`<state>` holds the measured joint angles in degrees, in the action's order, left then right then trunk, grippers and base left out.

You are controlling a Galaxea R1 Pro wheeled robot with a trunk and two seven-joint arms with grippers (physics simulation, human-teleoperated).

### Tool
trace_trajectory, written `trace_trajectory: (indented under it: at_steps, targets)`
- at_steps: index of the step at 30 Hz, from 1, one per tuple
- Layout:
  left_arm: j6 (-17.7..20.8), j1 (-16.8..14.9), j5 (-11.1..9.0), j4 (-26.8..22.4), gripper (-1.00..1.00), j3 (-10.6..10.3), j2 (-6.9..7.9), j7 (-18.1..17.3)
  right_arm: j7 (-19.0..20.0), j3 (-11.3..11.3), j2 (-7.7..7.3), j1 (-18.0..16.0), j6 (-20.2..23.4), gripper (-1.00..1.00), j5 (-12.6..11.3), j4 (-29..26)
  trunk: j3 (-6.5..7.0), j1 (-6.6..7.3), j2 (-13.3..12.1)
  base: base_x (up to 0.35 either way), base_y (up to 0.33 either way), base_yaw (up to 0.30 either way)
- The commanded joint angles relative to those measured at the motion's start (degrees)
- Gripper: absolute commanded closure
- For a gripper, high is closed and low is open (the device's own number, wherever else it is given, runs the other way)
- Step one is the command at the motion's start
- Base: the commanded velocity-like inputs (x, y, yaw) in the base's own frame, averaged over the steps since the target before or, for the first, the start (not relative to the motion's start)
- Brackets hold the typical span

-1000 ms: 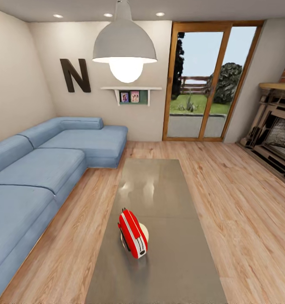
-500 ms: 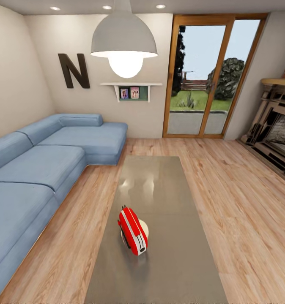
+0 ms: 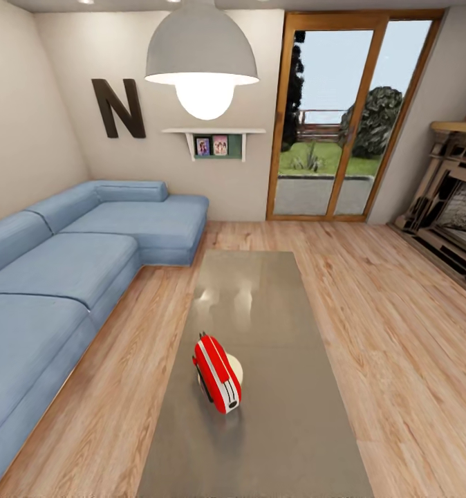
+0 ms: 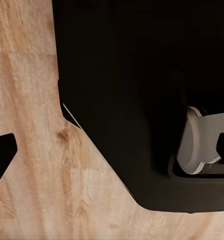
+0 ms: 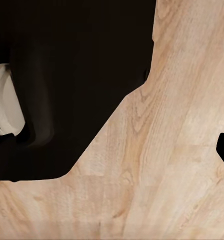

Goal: Turn on the radio receiver that's on the table in the living room.

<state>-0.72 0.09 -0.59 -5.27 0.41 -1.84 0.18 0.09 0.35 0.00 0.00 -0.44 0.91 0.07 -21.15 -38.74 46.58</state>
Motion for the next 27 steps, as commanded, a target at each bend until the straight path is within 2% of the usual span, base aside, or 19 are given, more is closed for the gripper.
trace_trajectory:
  at_steps: [1,27]
  targets:
    - [0.0,0.0,0.0,0.0,-1.00,0.0,0.00,0.0,0.0,0.0,0.00,0.0,0.0,-1.00,0.0,0.0,-0.10,0.00,0.0,0.000,0.000,0.000]
    - [-0.2,0.0,0.0,0.0,-1.00,0.0,0.08,0.0,0.0,0.0,0.00,0.0,0.0,-1.00,0.1,0.0,-2.49,0.00,0.0,0.000,0.000,0.000]
